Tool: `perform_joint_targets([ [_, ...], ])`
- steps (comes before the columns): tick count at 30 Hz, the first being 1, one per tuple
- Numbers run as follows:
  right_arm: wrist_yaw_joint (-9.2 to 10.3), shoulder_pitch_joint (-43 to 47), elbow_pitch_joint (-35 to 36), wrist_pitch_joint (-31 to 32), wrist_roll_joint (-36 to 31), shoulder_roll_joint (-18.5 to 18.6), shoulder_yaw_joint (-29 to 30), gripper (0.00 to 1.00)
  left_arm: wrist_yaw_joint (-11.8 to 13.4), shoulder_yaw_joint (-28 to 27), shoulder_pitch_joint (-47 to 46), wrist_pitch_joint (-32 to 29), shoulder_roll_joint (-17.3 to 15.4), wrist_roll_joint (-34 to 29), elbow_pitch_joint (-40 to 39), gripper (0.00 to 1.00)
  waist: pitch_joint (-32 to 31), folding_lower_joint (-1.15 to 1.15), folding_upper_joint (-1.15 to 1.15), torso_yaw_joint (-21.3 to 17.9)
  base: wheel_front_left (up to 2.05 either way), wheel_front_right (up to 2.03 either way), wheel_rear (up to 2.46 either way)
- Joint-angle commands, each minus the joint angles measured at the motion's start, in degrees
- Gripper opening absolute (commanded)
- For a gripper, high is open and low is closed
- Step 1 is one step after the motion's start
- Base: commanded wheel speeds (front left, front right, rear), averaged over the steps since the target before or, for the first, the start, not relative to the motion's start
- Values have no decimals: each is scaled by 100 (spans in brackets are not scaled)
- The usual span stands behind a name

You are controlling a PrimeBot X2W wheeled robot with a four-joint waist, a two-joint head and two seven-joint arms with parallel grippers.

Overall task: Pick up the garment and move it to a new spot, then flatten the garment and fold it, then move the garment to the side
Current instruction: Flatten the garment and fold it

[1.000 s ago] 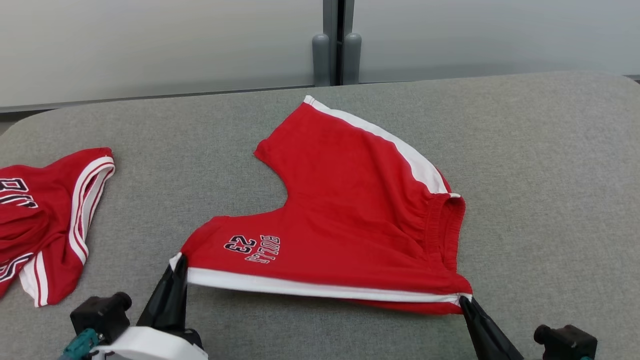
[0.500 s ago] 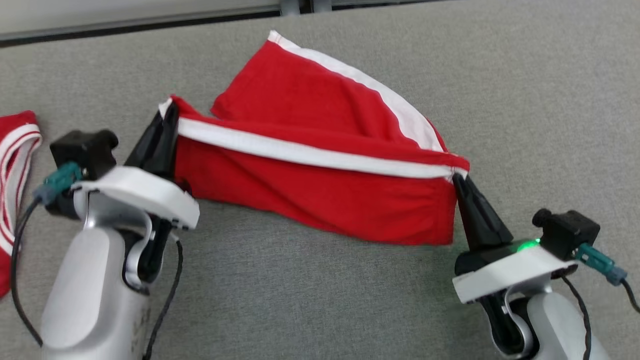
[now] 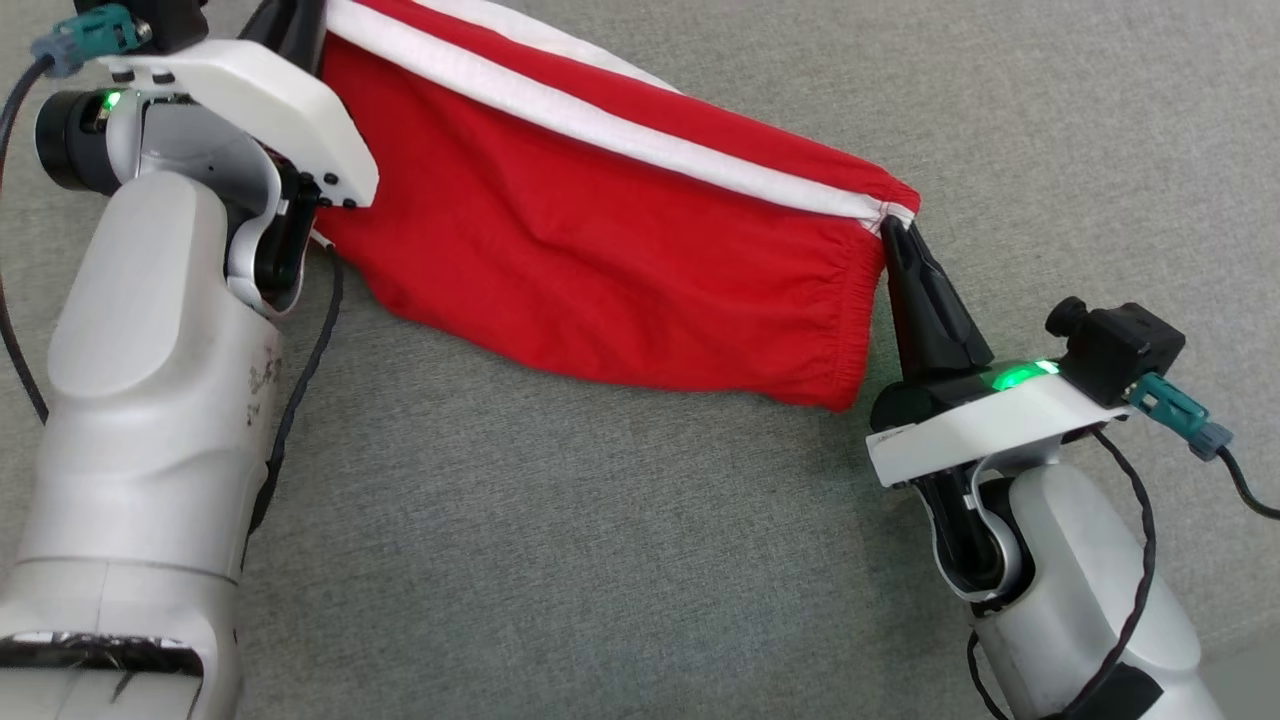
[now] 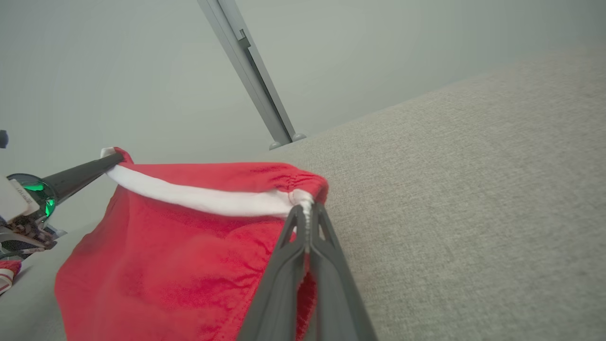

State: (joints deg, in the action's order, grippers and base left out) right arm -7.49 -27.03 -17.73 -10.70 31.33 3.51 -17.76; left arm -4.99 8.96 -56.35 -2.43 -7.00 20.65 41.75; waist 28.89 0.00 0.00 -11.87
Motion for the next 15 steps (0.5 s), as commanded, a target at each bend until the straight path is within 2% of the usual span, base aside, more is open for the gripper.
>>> perform_joint_targets([
  [1, 0, -69, -28, -54, 48, 17, -21, 0, -8, 10, -137, 14, -20, -32, 110, 0, 116, 0, 0, -125, 0, 0, 0],
  [3, 0, -209, -109, -125, 137, -1, -156, 0, -15, 40, -383, 16, -17, -40, 560, 0, 171, 0, 0, -197, 0, 0, 0],
  [4, 0, -262, -144, -155, 182, -3, -229, 22, -32, 45, -492, 14, -1, -18, 768, 0, 189, 0, 0, -230, 0, 0, 0],
  [5, 0, -301, -190, -185, 218, -6, -280, 58, -60, 56, -606, 49, 16, 12, 938, 9, 203, 0, 0, -259, 0, 0, 0],
  [6, 0, -336, -243, -218, 245, -5, -326, 100, -71, 65, -704, 90, 37, 37, 1100, 44, 209, 0, 0, -274, 0, 0, 0],
  [7, 0, -376, -279, -240, 244, -5, -376, 100, -94, 84, -791, 147, 51, 42, 1250, 100, 222, 0, 0, -282, 0, 0, 0],
  [10, 0, -409, -274, -345, 170, 53, -422, 100, -150, 115, -919, 540, 77, 83, 1502, 100, 218, 0, 0, -273, 0, 0, 0],
  [15, 0, -134, 24, -443, -250, 271, -223, 100, -79, 195, -778, 1441, 76, -58, 1681, 100, 88, 0, 0, -76, 0, 0, 0],
])
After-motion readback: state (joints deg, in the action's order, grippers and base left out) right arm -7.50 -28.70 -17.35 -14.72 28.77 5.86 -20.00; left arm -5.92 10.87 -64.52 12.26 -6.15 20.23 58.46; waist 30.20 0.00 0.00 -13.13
